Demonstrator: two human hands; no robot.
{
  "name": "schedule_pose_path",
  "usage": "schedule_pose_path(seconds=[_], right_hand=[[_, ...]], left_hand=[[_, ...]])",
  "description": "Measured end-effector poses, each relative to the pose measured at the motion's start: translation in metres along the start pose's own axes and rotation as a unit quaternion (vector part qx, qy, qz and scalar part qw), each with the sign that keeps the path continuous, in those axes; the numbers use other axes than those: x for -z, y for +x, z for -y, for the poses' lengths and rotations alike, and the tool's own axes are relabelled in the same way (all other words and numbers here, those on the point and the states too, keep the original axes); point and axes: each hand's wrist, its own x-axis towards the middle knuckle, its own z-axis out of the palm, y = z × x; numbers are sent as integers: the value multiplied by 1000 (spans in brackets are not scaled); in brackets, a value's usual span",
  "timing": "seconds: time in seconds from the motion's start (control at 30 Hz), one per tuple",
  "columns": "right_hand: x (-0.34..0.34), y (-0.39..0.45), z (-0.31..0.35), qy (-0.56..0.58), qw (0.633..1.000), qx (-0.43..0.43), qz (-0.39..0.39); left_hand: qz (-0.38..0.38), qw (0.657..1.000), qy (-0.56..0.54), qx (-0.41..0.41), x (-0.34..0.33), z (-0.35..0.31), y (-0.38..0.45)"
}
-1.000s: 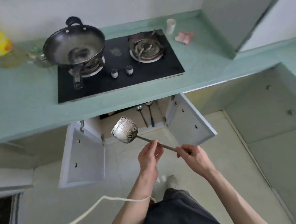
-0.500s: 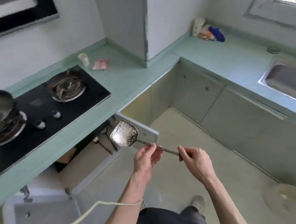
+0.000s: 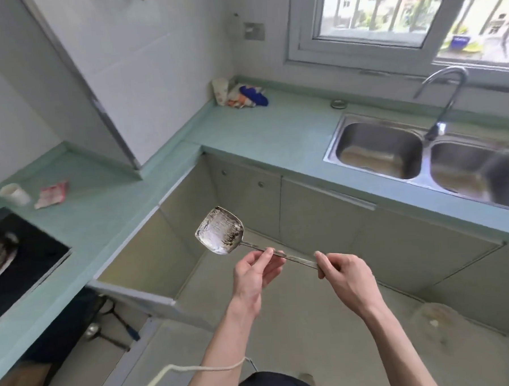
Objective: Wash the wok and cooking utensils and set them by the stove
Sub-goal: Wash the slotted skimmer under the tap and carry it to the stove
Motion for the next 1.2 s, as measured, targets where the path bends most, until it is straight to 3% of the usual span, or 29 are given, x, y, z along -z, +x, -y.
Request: schedule_pose_path(seconds=[0.27, 0.47, 0.97, 1.2], right_hand=[[70, 38, -62, 25, 997, -46, -63], [92, 78, -97, 34, 994, -79, -69], [165, 282, -153, 31, 981, -155, -115], [186, 328, -177, 68, 965, -204, -149]], left_hand=[[62, 997, 44, 33, -111, 16, 42], [69, 993, 58, 75, -163, 37, 86], [81, 987, 3, 140, -339, 36, 277], [97, 977, 5, 190, -400, 43, 332]])
